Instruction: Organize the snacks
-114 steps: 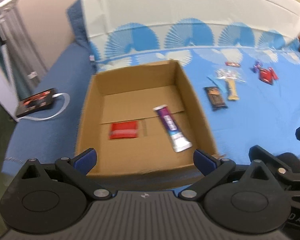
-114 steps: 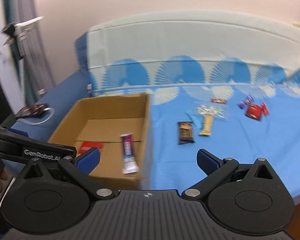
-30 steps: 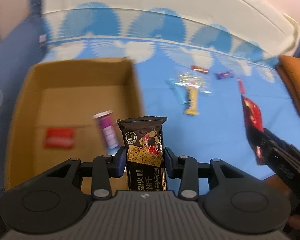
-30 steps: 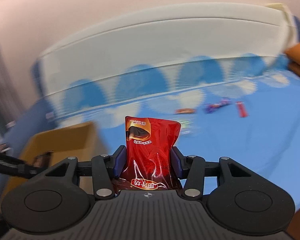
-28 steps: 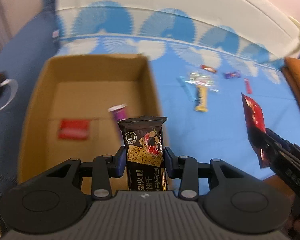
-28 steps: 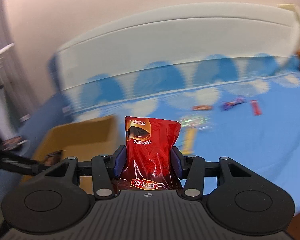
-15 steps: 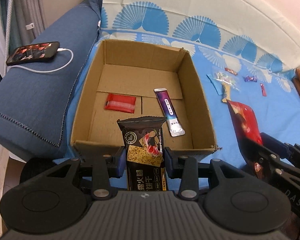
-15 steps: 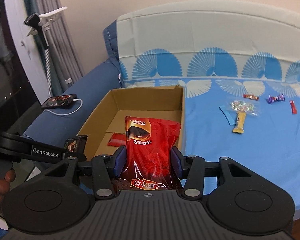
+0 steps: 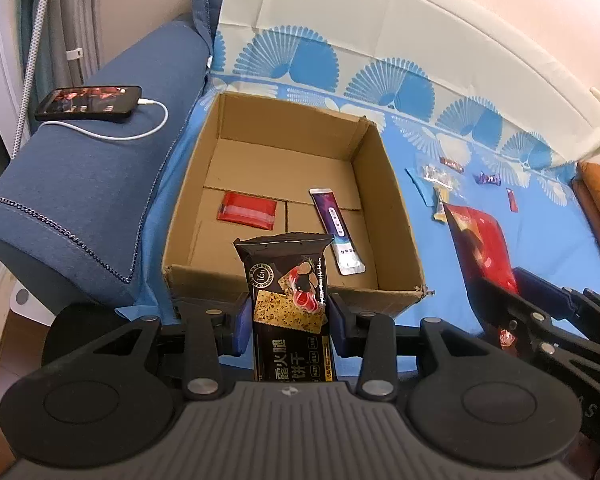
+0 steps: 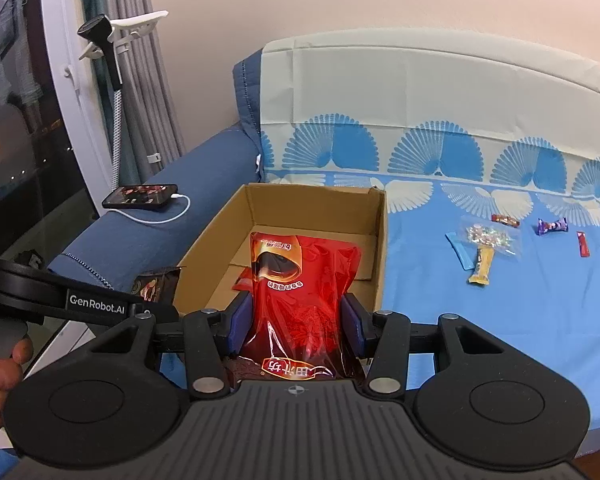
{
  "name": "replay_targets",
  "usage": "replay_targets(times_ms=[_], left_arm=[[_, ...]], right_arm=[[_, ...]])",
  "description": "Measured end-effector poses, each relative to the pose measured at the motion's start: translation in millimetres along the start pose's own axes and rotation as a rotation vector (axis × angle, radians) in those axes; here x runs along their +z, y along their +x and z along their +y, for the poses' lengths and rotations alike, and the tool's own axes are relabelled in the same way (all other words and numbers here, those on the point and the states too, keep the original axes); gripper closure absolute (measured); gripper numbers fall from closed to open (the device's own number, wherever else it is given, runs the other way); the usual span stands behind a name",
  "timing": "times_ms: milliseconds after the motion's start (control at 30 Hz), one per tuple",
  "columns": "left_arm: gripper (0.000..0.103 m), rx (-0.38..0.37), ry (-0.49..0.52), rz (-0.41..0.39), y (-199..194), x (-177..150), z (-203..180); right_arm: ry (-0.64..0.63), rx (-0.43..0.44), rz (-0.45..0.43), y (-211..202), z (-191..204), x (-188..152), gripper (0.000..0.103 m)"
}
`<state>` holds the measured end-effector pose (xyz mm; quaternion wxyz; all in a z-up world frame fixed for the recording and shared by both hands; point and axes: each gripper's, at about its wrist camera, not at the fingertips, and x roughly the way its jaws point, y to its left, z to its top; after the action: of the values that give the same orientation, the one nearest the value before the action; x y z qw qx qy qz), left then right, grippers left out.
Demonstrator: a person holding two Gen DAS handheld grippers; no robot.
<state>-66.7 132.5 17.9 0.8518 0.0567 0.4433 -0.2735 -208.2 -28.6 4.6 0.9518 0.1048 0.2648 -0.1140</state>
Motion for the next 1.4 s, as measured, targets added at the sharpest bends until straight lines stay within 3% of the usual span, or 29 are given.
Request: replay_targets(times_ms=[1400], left_arm=[[0.060, -0.002, -0.004, 0.014, 6, 2, -1]], right_arm=[[-0.002, 0.000, 0.036, 9, 3, 2, 0.052]])
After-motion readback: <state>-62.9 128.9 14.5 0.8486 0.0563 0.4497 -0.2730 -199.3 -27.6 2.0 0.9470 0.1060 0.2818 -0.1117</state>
